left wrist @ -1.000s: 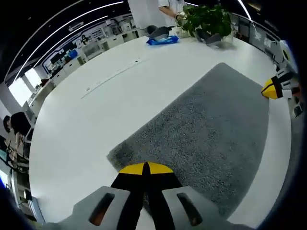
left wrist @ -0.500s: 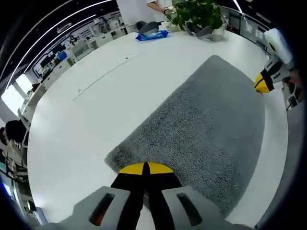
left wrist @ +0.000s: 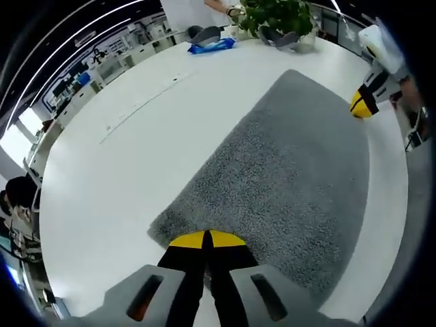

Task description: Fold the towel on the table until its edges align and the towel forms a compact rectangular stack.

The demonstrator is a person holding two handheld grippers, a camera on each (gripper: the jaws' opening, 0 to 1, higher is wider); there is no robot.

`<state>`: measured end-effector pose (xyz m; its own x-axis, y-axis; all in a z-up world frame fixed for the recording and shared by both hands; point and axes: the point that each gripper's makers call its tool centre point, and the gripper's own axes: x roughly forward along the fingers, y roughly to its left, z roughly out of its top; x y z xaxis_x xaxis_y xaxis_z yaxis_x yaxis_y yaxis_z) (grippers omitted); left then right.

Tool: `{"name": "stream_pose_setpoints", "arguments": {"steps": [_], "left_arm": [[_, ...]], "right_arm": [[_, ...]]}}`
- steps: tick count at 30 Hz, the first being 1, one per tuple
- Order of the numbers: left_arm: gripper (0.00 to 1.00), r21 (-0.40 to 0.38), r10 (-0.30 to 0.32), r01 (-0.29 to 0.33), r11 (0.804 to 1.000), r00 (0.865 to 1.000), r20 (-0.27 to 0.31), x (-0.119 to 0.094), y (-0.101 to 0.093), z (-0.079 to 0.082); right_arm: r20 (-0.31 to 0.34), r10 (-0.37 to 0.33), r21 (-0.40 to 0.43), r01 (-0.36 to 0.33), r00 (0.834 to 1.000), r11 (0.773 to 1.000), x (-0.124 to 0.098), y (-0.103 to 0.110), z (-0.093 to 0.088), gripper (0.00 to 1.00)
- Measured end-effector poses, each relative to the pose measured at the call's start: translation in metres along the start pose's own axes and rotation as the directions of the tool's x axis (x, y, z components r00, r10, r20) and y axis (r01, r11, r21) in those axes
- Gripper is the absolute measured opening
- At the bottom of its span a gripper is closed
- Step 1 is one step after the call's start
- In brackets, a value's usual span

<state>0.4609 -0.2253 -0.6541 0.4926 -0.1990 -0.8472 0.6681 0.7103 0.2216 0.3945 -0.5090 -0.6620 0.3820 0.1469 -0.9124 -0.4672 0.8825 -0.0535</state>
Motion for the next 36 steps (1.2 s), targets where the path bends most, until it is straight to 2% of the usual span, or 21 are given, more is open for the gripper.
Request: {"name": "stream_pose_setpoints", "arguments": {"steps": [13,24,36], "left_arm": [[0.01,0.0,-0.002,0.002,1.0,1.0,-0.014,-0.007,-0.009,-0.011],[0.01,0.057,0.0,0.002,0.998,0.999,-0.038,-0.02,-0.032,-0.026],[0.01,-0.017,-0.036,0.036,0.999,0.999,-0.028,-0.028,-0.045,-0.032]], "right_arm": [[-0.023,-0.01,-0.098,0.007,1.0,0.995,0.009,-0.016,0.017,0.0],[-0.022,0.013,-0.089,-0.014,1.0,0.996,0.016,-0.028,0.03,0.0],[-0.05,0.016,-0.129,-0.022,0.999,0.991,0.023,-0.036,0.044,0.0]]}}
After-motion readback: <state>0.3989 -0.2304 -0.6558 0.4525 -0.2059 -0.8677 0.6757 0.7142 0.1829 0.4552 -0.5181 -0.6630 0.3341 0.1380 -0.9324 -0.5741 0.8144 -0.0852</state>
